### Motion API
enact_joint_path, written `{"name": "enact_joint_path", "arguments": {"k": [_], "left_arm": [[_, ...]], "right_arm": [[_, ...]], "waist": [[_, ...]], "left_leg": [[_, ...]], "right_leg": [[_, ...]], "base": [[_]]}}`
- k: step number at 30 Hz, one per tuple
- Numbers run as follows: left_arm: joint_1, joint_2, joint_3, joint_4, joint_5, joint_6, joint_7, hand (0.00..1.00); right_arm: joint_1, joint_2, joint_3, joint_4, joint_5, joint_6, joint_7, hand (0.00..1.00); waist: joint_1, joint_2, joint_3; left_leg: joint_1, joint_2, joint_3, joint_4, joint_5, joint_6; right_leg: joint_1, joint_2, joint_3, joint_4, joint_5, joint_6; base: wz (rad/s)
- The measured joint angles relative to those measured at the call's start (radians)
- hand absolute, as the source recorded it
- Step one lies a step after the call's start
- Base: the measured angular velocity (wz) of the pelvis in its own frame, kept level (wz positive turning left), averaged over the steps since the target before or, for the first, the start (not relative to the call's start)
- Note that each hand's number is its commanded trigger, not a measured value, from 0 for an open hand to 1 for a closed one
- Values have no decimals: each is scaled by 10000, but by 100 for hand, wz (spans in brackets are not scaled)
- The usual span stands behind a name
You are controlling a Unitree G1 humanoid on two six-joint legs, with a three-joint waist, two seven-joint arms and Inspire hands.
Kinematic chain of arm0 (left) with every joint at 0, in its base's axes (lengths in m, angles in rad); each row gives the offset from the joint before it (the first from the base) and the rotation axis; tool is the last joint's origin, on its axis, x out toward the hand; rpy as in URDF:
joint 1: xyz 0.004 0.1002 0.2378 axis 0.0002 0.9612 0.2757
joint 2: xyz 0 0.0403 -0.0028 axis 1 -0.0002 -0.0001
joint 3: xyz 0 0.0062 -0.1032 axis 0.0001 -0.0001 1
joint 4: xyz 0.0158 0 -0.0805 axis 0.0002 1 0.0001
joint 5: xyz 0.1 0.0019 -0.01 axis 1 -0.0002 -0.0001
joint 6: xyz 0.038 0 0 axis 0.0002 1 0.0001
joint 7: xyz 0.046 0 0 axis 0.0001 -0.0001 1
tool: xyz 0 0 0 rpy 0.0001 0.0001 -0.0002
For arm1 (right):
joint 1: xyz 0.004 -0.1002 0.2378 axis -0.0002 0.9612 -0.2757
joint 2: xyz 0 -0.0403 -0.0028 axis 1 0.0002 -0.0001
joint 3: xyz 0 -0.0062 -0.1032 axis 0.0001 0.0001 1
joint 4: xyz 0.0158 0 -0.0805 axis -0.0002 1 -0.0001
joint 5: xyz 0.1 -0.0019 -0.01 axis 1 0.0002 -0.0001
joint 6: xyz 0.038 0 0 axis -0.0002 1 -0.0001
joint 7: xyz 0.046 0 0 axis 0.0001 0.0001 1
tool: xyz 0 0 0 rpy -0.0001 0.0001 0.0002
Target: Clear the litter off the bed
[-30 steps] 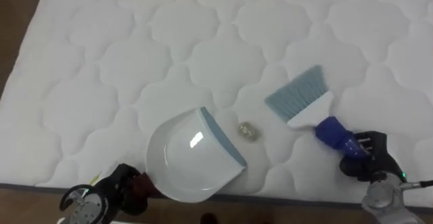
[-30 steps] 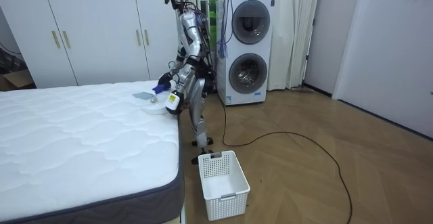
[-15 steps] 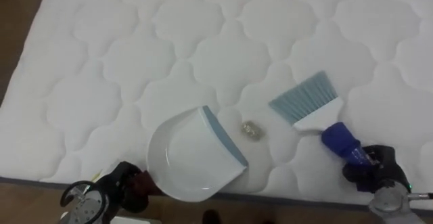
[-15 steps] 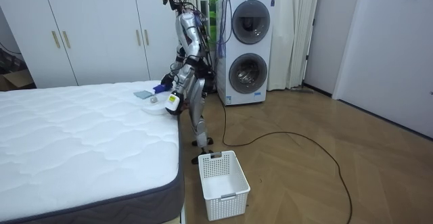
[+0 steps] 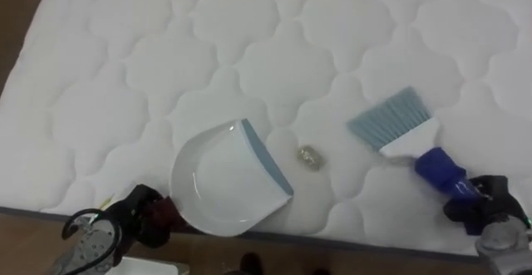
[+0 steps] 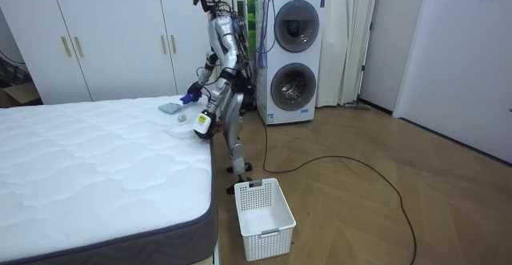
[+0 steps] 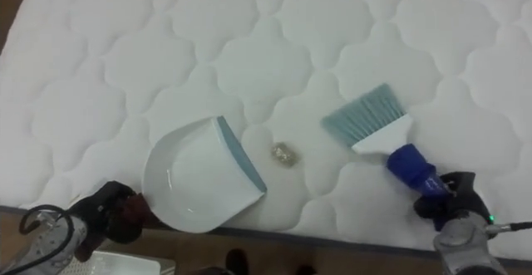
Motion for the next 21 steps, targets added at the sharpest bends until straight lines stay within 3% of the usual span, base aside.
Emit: {"name": "enact_joint_path", "arguments": {"k": [5, 8, 14, 21], "left_arm": [[-147, 466, -7, -173, 398, 8, 3, 100], [-191, 662, -5, -162, 421, 0, 1, 100], [-416, 706, -9, -158, 416, -155, -112, 100], [-775, 745, -10, 4, 845, -293, -250, 100]], "right_arm": [[-592, -1021, 304, -17, -2407, 155, -51, 100], [-1066, -1181, 625, -135, -3971, 303, 59, 100], [-1602, -1565, 1487, -425, -6774, 363, 322, 100], [-2053, -2279, 2180, -1667, -10064, 534, 310, 100]], "waist": [[-36, -168, 30], [-32, -355, 43], [278, -633, 119], [555, -833, 140]], "left_leg": [[-93, 61, -85, 99, 14, 20], [-93, 143, 21, 95, 14, 16], [-104, 188, 9, 120, 12, 9], [-43, 206, 38, 7, 14, 5]], "right_leg": [[-64, 66, -27, 41, 40, -75], [-119, 130, 44, 47, 66, -124], [-136, 170, 47, 25, 95, -157], [-101, 231, 85, -110, 167, -152]], "base": [[-2], [-9], [-3], [-2]]}}
